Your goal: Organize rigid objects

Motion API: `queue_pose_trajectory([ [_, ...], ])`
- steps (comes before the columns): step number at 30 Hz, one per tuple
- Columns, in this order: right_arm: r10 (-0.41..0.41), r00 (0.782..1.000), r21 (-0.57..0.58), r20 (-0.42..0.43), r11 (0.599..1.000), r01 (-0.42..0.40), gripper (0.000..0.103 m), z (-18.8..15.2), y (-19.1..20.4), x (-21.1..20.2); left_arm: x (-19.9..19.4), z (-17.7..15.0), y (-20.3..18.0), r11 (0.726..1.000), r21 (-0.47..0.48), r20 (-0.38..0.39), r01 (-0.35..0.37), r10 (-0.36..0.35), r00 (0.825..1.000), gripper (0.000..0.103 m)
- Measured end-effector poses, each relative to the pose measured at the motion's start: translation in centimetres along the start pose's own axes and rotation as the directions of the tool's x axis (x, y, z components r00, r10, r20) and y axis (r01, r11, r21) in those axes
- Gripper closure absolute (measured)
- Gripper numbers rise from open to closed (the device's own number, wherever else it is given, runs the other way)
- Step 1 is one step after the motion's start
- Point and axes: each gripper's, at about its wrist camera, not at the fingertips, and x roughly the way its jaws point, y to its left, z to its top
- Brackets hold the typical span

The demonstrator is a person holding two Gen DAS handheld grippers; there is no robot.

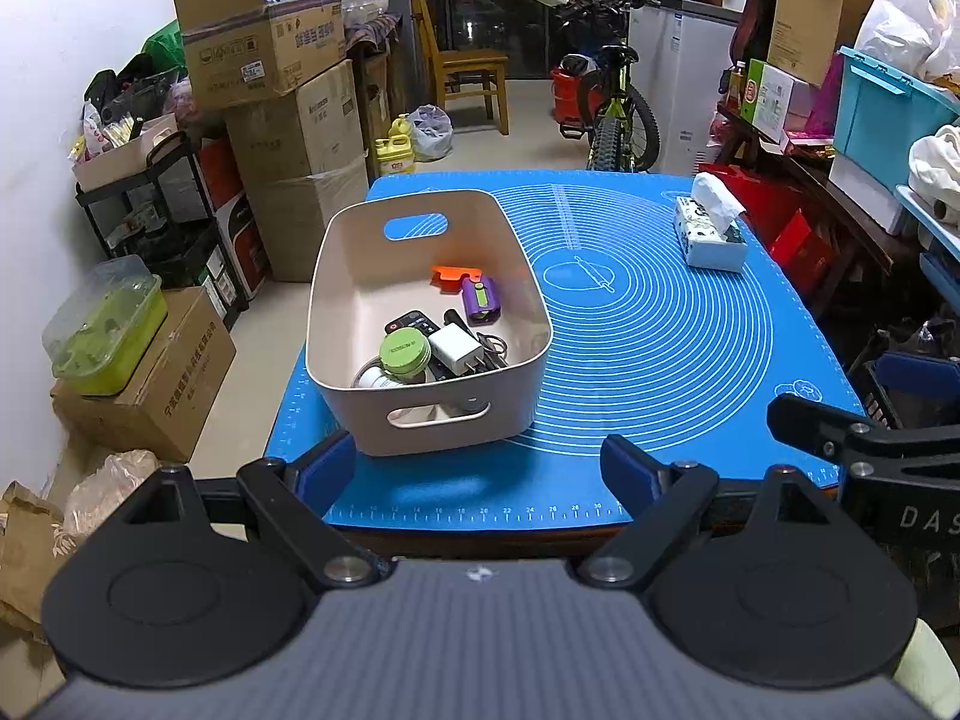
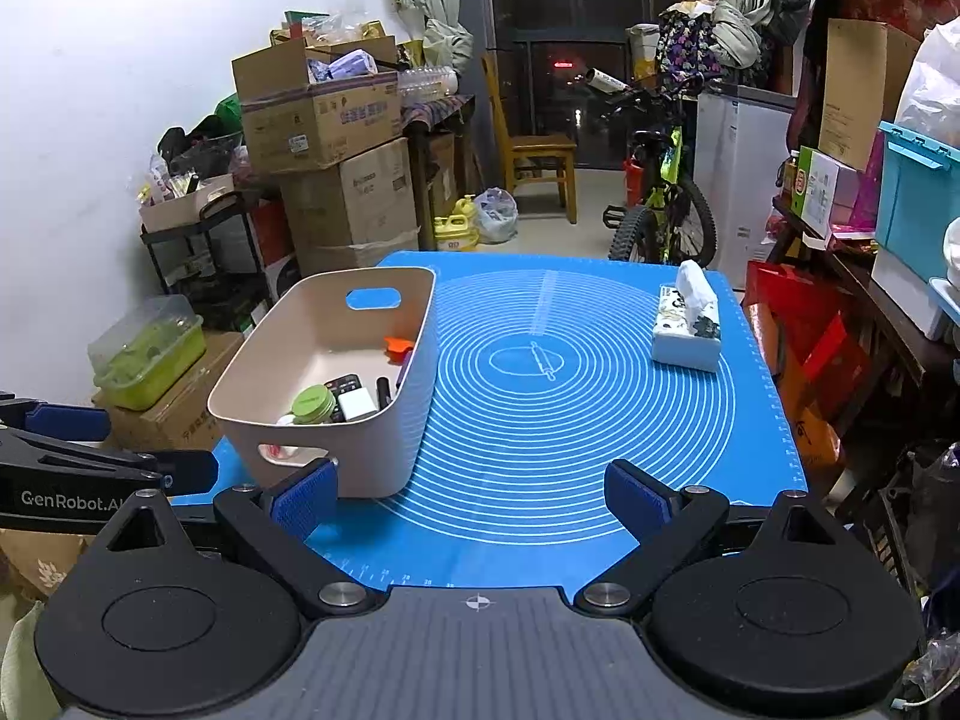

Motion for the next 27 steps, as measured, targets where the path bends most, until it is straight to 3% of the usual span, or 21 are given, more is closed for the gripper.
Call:
queue_pose_trajectory([
  [27,-0.008,1.0,0.011,0.011,1.0,0.008,0.008,-0.29,0.05,-0.6,-0.56,-0.11,-0.14,1.0,0.02,0.005,0.003,-0.003,1.0,0.015],
])
